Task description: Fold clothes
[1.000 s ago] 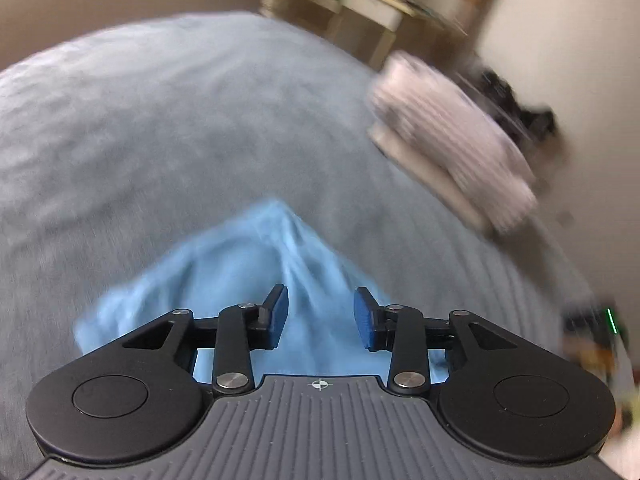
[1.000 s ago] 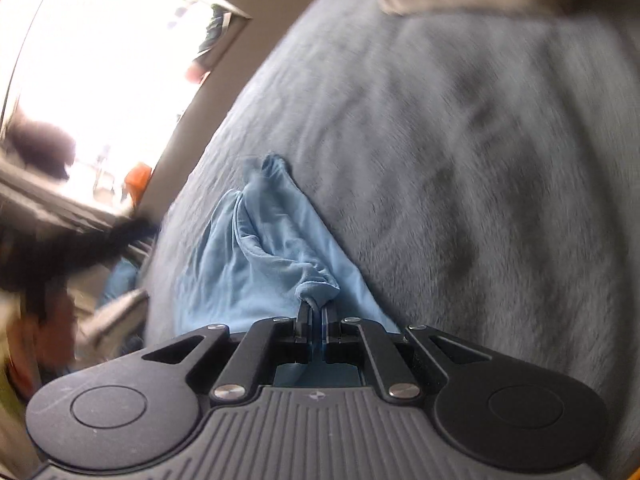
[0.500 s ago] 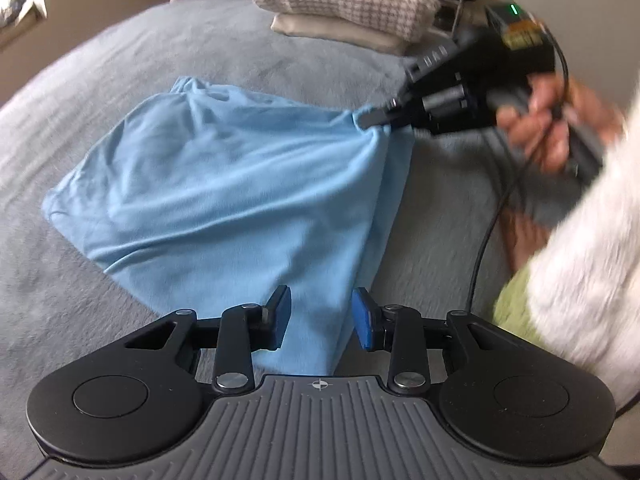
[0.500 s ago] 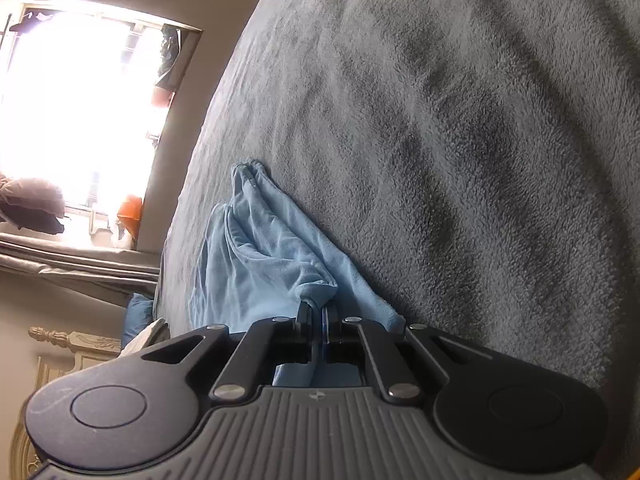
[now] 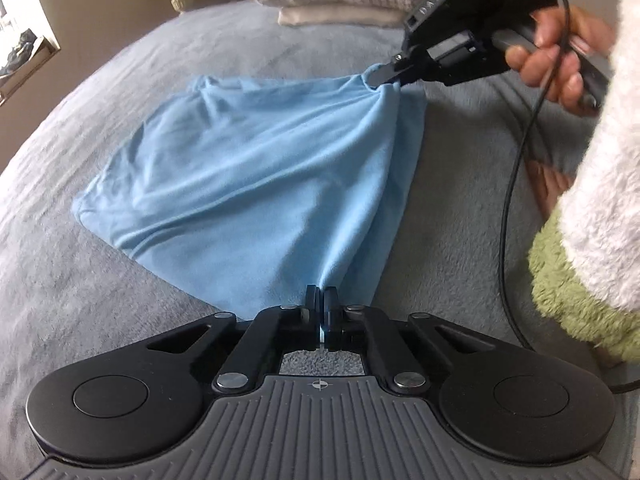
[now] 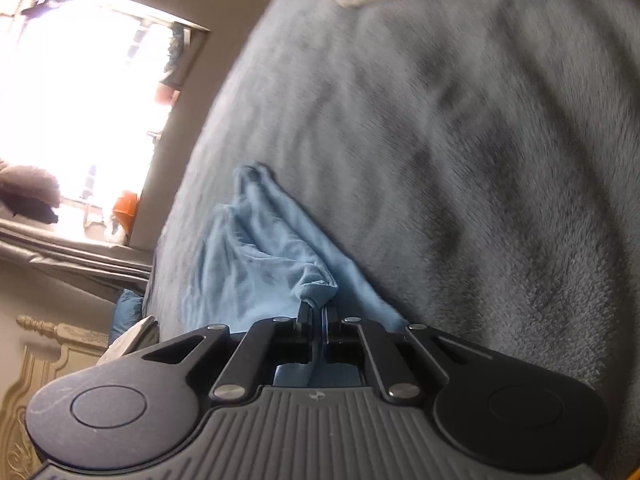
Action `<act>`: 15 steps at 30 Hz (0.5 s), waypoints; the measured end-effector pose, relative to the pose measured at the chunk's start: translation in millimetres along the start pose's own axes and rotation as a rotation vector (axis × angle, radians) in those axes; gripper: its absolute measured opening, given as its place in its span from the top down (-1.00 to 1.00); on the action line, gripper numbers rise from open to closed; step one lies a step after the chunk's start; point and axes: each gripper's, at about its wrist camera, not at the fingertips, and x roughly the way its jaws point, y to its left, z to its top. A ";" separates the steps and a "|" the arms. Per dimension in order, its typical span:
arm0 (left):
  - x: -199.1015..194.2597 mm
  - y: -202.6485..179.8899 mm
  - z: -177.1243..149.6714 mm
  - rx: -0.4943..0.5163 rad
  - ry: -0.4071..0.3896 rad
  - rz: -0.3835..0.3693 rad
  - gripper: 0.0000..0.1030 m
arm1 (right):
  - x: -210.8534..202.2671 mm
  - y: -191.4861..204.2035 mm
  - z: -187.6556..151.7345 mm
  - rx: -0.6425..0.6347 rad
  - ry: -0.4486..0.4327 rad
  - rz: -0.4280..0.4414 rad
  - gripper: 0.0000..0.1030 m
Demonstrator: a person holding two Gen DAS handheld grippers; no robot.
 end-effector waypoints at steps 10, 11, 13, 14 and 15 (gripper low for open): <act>-12.8 -5.2 -12.1 0.076 -0.027 -0.024 1.00 | -14.1 -15.0 -8.7 0.027 -0.006 -0.024 0.97; -14.1 -5.0 -13.3 0.081 -0.029 -0.026 1.00 | -14.8 -14.8 -8.7 0.021 -0.007 -0.028 0.97; -15.5 -3.7 -15.5 0.080 -0.028 -0.031 1.00 | -14.5 -16.2 -8.2 0.017 -0.006 -0.040 0.98; -15.0 -3.5 -15.7 0.077 -0.028 -0.033 1.00 | -13.3 -17.7 -7.7 0.019 -0.003 -0.048 0.98; -14.4 -3.3 -15.8 0.074 -0.028 -0.034 1.00 | -13.3 -20.8 -7.6 0.030 -0.001 -0.049 0.98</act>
